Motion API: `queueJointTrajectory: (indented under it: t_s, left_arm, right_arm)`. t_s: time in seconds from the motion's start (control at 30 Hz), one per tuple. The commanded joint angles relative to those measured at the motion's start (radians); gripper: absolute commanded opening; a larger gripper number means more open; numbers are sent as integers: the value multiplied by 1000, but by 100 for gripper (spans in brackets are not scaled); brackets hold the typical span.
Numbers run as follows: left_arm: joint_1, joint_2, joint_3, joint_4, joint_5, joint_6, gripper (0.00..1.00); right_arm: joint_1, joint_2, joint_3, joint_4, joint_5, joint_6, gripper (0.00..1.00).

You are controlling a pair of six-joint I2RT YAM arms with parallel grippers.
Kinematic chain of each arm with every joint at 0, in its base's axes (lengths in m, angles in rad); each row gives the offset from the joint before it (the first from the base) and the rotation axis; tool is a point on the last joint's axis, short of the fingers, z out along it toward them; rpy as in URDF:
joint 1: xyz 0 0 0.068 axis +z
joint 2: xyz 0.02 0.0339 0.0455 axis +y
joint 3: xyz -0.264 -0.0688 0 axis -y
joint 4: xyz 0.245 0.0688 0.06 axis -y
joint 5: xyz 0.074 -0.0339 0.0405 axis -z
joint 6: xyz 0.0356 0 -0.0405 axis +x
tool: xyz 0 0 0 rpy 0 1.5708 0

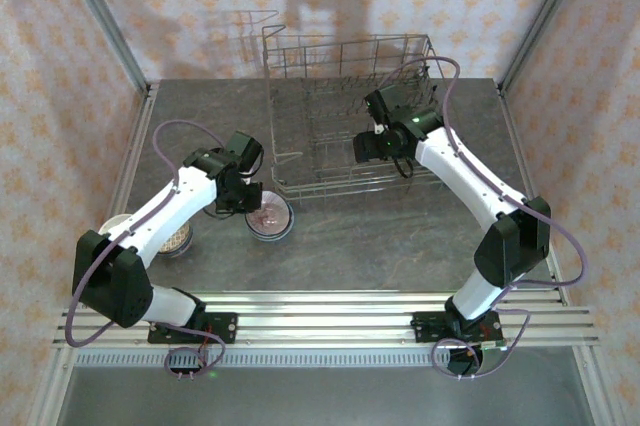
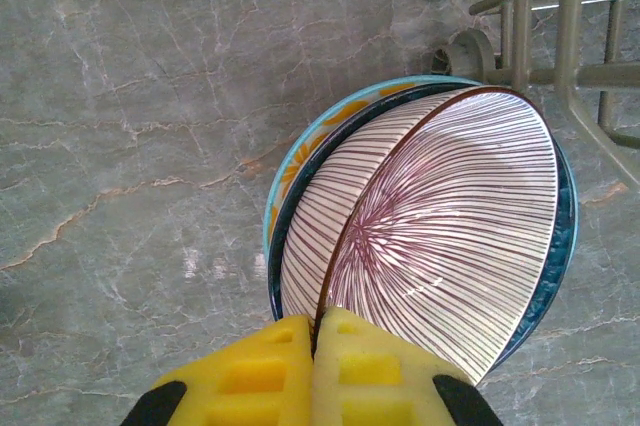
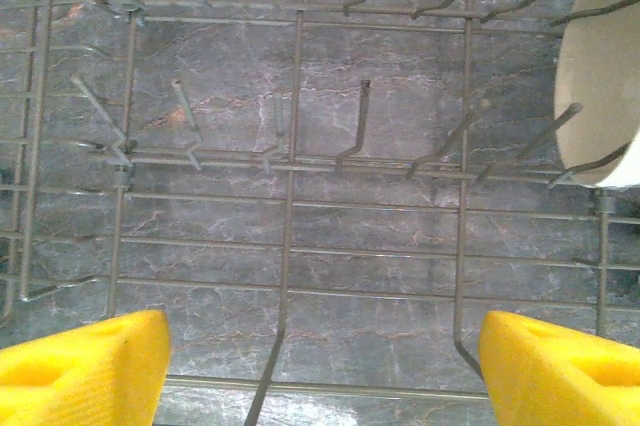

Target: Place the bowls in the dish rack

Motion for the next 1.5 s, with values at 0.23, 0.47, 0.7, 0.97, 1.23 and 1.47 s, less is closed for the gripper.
queueJointTrajectory:
  t_s: [0.23, 0.47, 0.7, 0.97, 1.23, 1.47]
  left_arm:
    - [-7, 8, 39, -53, -27, -33, 7]
    - [-8, 27, 49, -74, -57, -25, 27]
    - [-7, 72, 63, -72, -57, -9, 38]
    - [-7, 108, 68, -54, -41, -2, 40]
    - [-7, 124, 63, -30, -15, -1, 39]
    - [-7, 141, 59, -8, -4, 4, 37]
  right_arm:
    - [24, -34, -9, 11, -24, -36, 80]
    - [25, -30, -9, 17, -23, -37, 80]
    - [24, -23, -10, 16, -24, -38, 80]
    - [25, -22, -16, 16, -27, -35, 80]
    - [26, -24, -27, 19, -26, -34, 80]
    - [26, -18, -26, 24, -31, -30, 80]
